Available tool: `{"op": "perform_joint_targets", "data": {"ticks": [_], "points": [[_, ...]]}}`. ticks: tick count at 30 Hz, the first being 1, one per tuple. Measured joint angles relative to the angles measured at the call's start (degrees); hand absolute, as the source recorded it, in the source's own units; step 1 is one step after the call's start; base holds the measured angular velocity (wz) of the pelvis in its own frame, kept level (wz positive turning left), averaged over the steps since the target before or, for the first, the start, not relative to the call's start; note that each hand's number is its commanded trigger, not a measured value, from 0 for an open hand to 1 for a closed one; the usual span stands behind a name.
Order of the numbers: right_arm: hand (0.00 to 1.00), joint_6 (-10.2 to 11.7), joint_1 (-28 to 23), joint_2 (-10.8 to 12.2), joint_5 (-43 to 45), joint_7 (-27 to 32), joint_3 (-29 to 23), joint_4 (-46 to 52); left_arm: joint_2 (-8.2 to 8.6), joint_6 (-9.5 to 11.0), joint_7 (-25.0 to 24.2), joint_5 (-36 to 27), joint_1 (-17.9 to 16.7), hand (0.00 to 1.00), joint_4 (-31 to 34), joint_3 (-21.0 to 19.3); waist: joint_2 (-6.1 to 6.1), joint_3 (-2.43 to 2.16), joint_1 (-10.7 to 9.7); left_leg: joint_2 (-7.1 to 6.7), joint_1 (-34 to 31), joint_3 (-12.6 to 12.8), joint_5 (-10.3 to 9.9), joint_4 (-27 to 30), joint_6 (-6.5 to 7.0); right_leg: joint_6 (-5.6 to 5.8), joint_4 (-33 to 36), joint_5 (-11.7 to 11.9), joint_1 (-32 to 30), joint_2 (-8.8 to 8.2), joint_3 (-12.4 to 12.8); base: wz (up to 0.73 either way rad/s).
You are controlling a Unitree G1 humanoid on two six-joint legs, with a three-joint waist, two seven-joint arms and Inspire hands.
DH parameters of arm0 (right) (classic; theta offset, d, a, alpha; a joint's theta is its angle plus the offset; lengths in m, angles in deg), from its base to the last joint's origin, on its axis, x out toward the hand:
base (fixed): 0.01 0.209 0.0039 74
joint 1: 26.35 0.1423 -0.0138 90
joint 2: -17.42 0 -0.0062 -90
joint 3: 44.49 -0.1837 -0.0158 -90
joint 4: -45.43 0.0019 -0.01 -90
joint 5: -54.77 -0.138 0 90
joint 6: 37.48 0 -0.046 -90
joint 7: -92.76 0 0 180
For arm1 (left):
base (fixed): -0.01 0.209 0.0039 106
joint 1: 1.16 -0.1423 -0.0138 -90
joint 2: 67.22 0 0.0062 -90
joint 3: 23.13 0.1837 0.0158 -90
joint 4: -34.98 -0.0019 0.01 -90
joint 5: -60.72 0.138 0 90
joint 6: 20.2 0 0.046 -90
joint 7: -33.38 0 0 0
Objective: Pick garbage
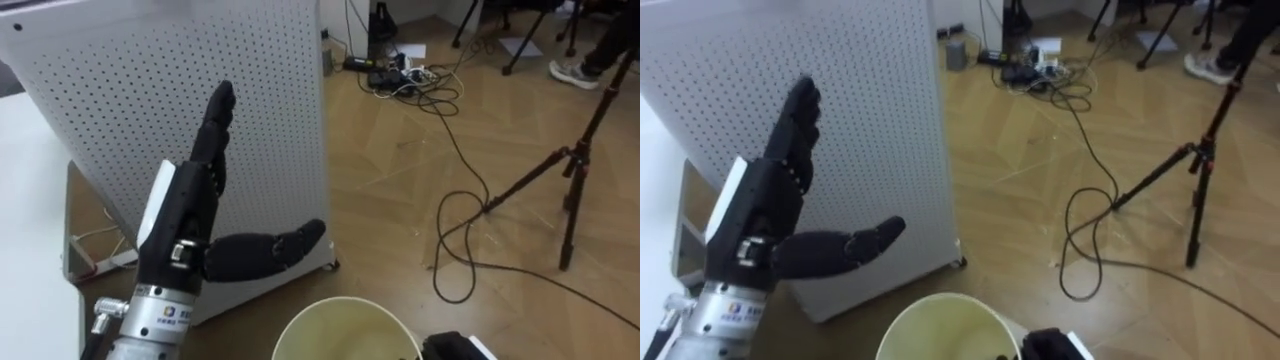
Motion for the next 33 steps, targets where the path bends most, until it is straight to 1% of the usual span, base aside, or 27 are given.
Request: {"op": "perform_joint_targets", "data": {"ticks": [1,2,3,4,5,6,7,9,10,11,12,13,14,15,16,17,19,20,21,22,23,24,25,26,27,29,33], "points": [[1.00,0.0,-0.1,-0.2,0.0,0.0,0.0,-0.2,0.01,0.0,0.1,-0.1,0.0,0.00,0.0,0.0,0.00,0.00,0.3,-0.05,-0.9,0.0,1.5,-3.3,0.07,0.10,0.7,-0.7,0.0,-0.11,-0.2,-0.12],[1.00,-0.1,-0.8,-0.5,0.0,0.0,0.1,-0.6,-0.01,0.1,0.2,-0.1,0.0,0.00,-0.1,0.0,-0.15,-0.24,1.2,-0.47,-2.3,-0.5,6.2,-7.9,0.82,0.80,2.6,-2.6,0.0,-0.70,-0.1,-0.10],[1.00,-0.2,-1.4,-0.8,0.0,0.0,0.2,-0.7,0.02,0.1,0.1,0.1,0.0,0.00,-0.1,0.0,-0.23,-0.68,1.5,-0.80,-2.6,-0.6,8.0,-9.6,0.86,1.51,3.5,-3.3,0.0,-1.08,0.0,0.03],[1.00,-0.2,-2.7,-0.9,0.2,0.0,0.1,-0.7,0.13,0.3,0.1,0.7,-0.1,0.00,-0.1,0.0,-0.21,-1.66,1.6,-1.57,-2.3,-0.7,11.2,-10.5,1.80,2.50,4.4,-4.8,0.3,-1.81,-0.3,0.16],[1.00,-0.3,-3.4,-0.9,0.3,-0.1,0.1,-0.7,0.10,0.8,0.1,1.1,-0.1,0.00,-0.1,-0.1,-0.83,-2.06,1.9,-2.60,-2.0,-0.3,12.5,-9.7,3.74,3.56,5.0,-6.2,0.9,-2.84,-0.3,0.04],[1.00,-0.3,-3.7,-1.2,0.2,-0.3,0.1,-0.8,0.20,1.1,0.2,1.3,-0.3,0.00,-0.1,-0.1,-0.97,-1.99,2.9,-3.06,-1.9,0.4,13.0,-7.3,5.35,4.48,5.0,-6.9,1.7,-3.76,-0.4,-0.15],[1.00,-0.3,-3.5,-1.1,0.3,-0.4,0.1,-1.1,0.11,1.1,0.2,1.6,-0.4,0.00,-0.1,-0.1,-1.28,-1.88,3.3,-3.49,-1.8,0.9,12.0,-5.9,5.99,5.08,5.0,-7.2,2.3,-4.22,-1.0,-0.17],[1.00,-0.3,-3.5,-1.1,0.1,-0.3,0.2,-1.2,0.10,1.2,0.1,1.5,-0.4,0.00,-0.1,0.0,-1.55,-1.84,4.0,-4.95,-1.9,1.8,7.3,-1.0,7.26,7.03,6.2,-8.3,4.6,-7.03,-2.4,0.03],[1.00,-0.3,-3.5,-1.2,0.1,-0.3,0.2,-1.1,0.05,1.3,0.1,1.4,-0.4,0.00,-0.1,0.0,-1.56,-1.84,4.1,-5.20,-1.7,2.1,6.2,0.0,7.52,7.36,7.7,-8.5,4.8,-7.72,-2.5,0.07],[1.00,-0.2,-3.5,-1.1,0.0,-0.3,0.3,-1.1,-0.12,1.4,0.1,1.6,-0.3,0.00,-0.1,0.0,-1.79,-1.70,4.1,-6.06,-1.0,2.5,4.2,1.2,8.19,7.58,12.9,-8.6,4.4,-9.47,-3.4,0.15],[1.00,-0.2,-3.5,-1.0,0.1,-0.3,0.5,-0.6,-0.19,1.6,0.1,1.5,-0.1,0.00,-0.1,0.0,-2.65,-1.40,4.1,-7.56,0.2,3.0,2.3,2.3,8.86,8.15,20.3,-8.3,2.7,-11.81,-3.3,0.21],[1.00,-0.2,-3.5,-1.0,0.0,-0.3,0.5,-0.2,-0.22,1.7,0.1,1.5,0.1,0.00,-0.1,0.0,-3.06,-1.32,4.1,-8.28,0.6,3.2,1.4,2.9,9.17,8.82,24.2,-7.5,1.4,-12.91,-3.1,0.28],[1.00,-0.2,-3.1,-1.0,0.0,-0.3,0.4,0.5,-0.36,1.7,0.2,1.5,0.5,0.00,-0.1,0.0,-3.22,-1.20,3.6,-9.14,1.1,3.1,-0.5,4.6,9.84,8.84,31.5,-4.1,-1.1,-14.67,-2.9,0.26],[1.00,-0.2,-2.8,-1.0,0.1,-0.3,0.3,0.6,-0.53,1.7,0.2,1.6,0.7,0.00,-0.1,0.0,-3.02,-1.17,3.4,-9.20,1.5,3.0,-1.4,5.4,10.05,8.65,34.3,-2.0,-2.3,-14.99,-2.6,0.27],[1.00,-0.1,-2.5,-0.8,0.1,-0.3,0.3,0.6,-1.16,1.7,0.4,1.6,0.8,0.00,-0.1,0.1,-2.85,-1.14,3.1,-9.37,3.0,2.8,-2.6,5.5,10.42,8.59,38.2,2.9,-3.8,-15.13,-1.1,0.13],[1.00,0.0,-2.5,-0.8,0.3,-0.4,0.3,0.7,-1.28,1.7,0.8,1.8,0.8,0.00,-0.1,0.0,-2.26,-1.11,3.2,-9.36,4.7,2.1,-3.5,4.8,10.68,8.72,40.5,4.6,-5.1,-14.91,-0.5,0.07],[1.00,0.0,-2.5,-0.8,0.2,-0.7,0.3,1.7,-1.28,1.7,2.1,2.7,1.0,0.00,-0.1,-0.2,-1.25,-1.05,2.9,-9.10,6.7,1.2,-4.1,3.2,10.71,8.46,40.7,1.2,-8.8,-14.19,-0.4,0.00],[1.00,0.1,-2.6,-0.8,0.2,-1.2,0.3,1.7,-1.15,1.7,2.9,3.4,1.0,0.00,-0.1,-0.2,-0.71,-0.92,2.8,-8.55,8.4,1.1,-4.2,1.8,10.68,8.19,37.7,-1.1,-11.3,-12.62,0.1,0.00],[1.00,0.1,-3.1,-0.6,0.2,-1.6,0.5,1.7,-1.05,1.8,3.1,4.3,1.0,0.00,0.0,-0.2,-0.33,-1.02,2.7,-7.87,10.1,0.6,-4.1,0.2,10.52,7.80,32.0,-2.0,-12.7,-10.69,0.4,0.03],[1.00,0.1,-3.2,-0.6,0.2,-1.7,0.5,1.7,-1.07,1.9,3.2,4.6,1.0,0.00,0.0,-0.2,-0.21,-1.01,2.6,-7.59,10.9,0.4,-4.1,-0.5,10.37,7.79,28.2,-2.0,-12.8,-9.88,0.4,0.18],[1.00,0.1,-3.7,-0.4,0.2,-1.5,0.7,1.7,-1.09,2.1,3.6,5.0,1.0,0.00,0.0,-0.1,-0.15,-1.07,2.1,-7.33,12.4,-0.7,-4.0,-1.8,9.97,7.53,19.4,-1.7,-12.3,-8.41,0.4,0.31],[1.00,0.1,-3.9,-0.5,0.2,-1.3,0.7,1.7,-1.08,2.1,4.3,5.1,1.0,0.00,0.0,0.1,-0.18,-1.06,1.5,-7.26,13.7,-1.7,-4.1,-2.7,9.55,7.12,10.8,0.1,-11.5,-7.23,0.8,0.40],[1.00,0.1,-3.9,-0.6,0.2,-1.0,0.8,1.7,-1.13,2.1,4.7,5.3,1.0,0.00,0.0,0.2,-0.05,-1.11,1.2,-7.18,14.1,-2.4,-4.3,-2.9,9.27,6.92,8.5,3.2,-11.2,-6.53,1.1,0.48],[1.00,0.1,-4.0,-0.5,0.2,-0.3,0.8,1.6,-1.11,2.1,5.3,5.6,1.0,0.00,0.0,0.3,0.22,-1.39,0.7,-6.82,15.2,-3.6,-4.5,-3.6,8.78,6.33,6.4,6.2,-10.3,-5.59,1.4,0.28],[1.00,0.1,-3.8,-0.5,0.2,-0.2,0.8,1.6,-1.20,2.1,5.5,6.0,1.1,0.00,0.2,0.3,0.15,-1.55,0.8,-6.55,15.5,-3.7,-4.3,-4.3,8.48,6.02,5.6,6.4,-9.6,-5.28,1.2,0.10],[1.00,0.1,-2.7,-0.8,0.7,0.2,1.6,1.7,-1.45,2.1,6.9,7.2,1.2,0.00,0.9,0.2,0.15,-1.54,1.4,-5.34,16.3,-4.2,-3.8,-5.8,7.60,5.22,2.1,7.2,-7.6,-3.75,0.6,-0.03],[1.00,0.1,-2.7,-0.7,2.7,-0.6,1.6,2.8,-1.37,2.0,6.9,10.0,0.2,0.00,2.3,-1.2,0.06,-1.52,1.4,-4.35,19.4,-5.4,-3.3,-9.4,6.69,4.93,-2.5,7.5,-3.8,-2.34,-0.2,0.05]]}}
